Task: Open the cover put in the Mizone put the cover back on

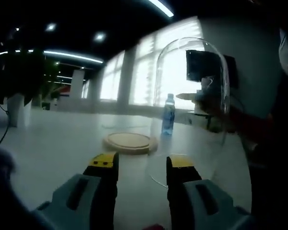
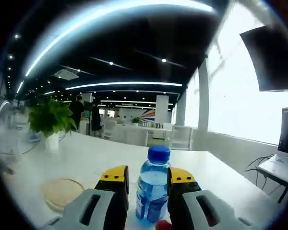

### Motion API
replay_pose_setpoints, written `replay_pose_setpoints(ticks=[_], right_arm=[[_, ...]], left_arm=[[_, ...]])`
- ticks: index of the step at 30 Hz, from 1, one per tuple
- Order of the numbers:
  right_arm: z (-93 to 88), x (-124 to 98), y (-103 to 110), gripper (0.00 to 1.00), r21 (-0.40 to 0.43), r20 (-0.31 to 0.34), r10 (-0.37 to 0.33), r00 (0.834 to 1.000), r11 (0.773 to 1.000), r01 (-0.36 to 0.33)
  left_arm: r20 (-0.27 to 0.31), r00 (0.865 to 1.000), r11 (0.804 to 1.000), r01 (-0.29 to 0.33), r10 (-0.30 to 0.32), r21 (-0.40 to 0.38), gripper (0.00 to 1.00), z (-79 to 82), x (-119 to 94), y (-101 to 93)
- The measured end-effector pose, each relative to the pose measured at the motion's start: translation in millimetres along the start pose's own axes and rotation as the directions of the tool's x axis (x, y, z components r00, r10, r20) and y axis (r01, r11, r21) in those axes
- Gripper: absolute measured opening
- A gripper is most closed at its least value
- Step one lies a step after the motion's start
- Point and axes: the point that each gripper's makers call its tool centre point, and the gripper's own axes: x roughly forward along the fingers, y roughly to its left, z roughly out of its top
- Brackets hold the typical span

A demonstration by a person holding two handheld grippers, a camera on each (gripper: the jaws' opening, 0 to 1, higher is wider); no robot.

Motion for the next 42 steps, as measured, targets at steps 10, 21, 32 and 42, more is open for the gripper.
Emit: replay_pose_setpoints(ticks=[10, 21, 32, 42], right_arm=[[-3.9, 41, -21, 0.26, 0.02, -0.033, -0.031, 0.999, 0.999, 0.032], [-5.2, 65, -20, 0.27, 0.059, -0.045, -0.045, 0.998, 0.997, 0.048], [-4.3, 72, -20, 0.27, 0.085, -0.029, -0.043, 0.999, 0.995, 0.045], [-3.3, 78, -19, 0.26, 0.096, -0.02, -0.041, 0.999, 0.994, 0.043]], left_arm=[[-0.003, 1.0, 1.0, -0.009, 0.009, 0.003, 0.33, -0.7, 0, 2.0], [-0.008, 1.0, 1.0, -0.011, 0.011, 0.008, 0.32, -1.6, 0, 2.2], [-0.008, 1.0, 1.0, -0.011, 0.011, 0.011, 0.32, -1.6, 0, 2.0], [-0.01, 1.0, 1.0, -0.014, 0.014, 0.013, 0.32, -2.3, -1, 2.5]])
